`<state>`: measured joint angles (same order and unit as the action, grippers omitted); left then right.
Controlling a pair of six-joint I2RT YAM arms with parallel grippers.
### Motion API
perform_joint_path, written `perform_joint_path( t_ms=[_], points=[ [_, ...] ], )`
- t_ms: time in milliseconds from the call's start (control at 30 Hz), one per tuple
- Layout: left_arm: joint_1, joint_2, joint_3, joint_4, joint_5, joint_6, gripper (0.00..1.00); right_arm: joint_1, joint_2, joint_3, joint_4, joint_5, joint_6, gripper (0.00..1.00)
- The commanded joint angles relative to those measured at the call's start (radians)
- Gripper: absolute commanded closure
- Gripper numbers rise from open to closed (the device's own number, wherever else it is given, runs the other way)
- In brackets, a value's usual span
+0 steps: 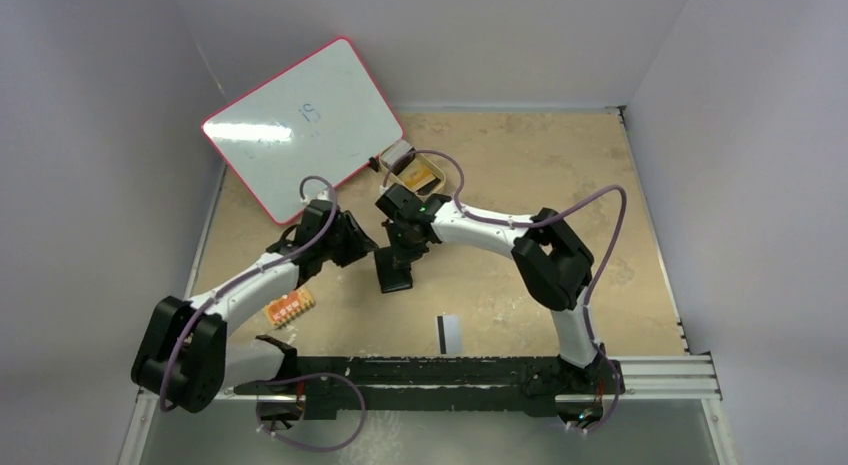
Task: Put the credit cards into the card holder
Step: Close the card holder at the center of the board, then reset both arms
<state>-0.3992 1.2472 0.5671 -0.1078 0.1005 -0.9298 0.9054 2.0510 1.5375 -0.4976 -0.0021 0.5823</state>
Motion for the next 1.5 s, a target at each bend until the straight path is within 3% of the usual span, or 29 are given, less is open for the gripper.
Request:
perform_joint_path(
  t_ms=[0, 233, 400, 600, 667, 867, 1067, 1467],
  points=[
    [0.004, -0.113, 0.123, -0.125, -0.107, 0.038, 0.62, -0.007, -0.152, -0.077, 0.012, 0.096, -0.046, 0.83],
    [0.004, -0.250, 0.342, -0.357, -0.209, 0.119, 0.50, -0.035, -0.449, -0.256, 0.198, 0.112, -0.052, 0.68],
    [0.004, -0.307, 0.510, -0.494, -0.233, 0.188, 0.41, -0.035, -0.606, -0.283, 0.203, 0.189, -0.052, 0.57],
    [0.004, -0.374, 0.658, -0.587, -0.212, 0.259, 0.33, -0.036, -0.847, -0.344, 0.245, 0.263, -0.049, 0.27],
    [0.004, -0.405, 0.668, -0.591, -0.211, 0.267, 0.32, -0.035, -0.916, -0.363, 0.260, 0.274, -0.047, 0.02],
    [0.004, -0.501, 0.650, -0.582, -0.194, 0.251, 0.29, -0.036, -1.006, -0.388, 0.245, 0.318, -0.011, 0.01],
    [0.004, -0.595, 0.531, -0.530, -0.174, 0.221, 0.28, -0.036, -1.046, -0.439, 0.279, 0.325, 0.019, 0.01],
    [0.005, -0.618, 0.474, -0.547, -0.156, 0.207, 0.27, -0.035, -1.029, -0.444, 0.284, 0.311, 0.046, 0.01]
  ],
)
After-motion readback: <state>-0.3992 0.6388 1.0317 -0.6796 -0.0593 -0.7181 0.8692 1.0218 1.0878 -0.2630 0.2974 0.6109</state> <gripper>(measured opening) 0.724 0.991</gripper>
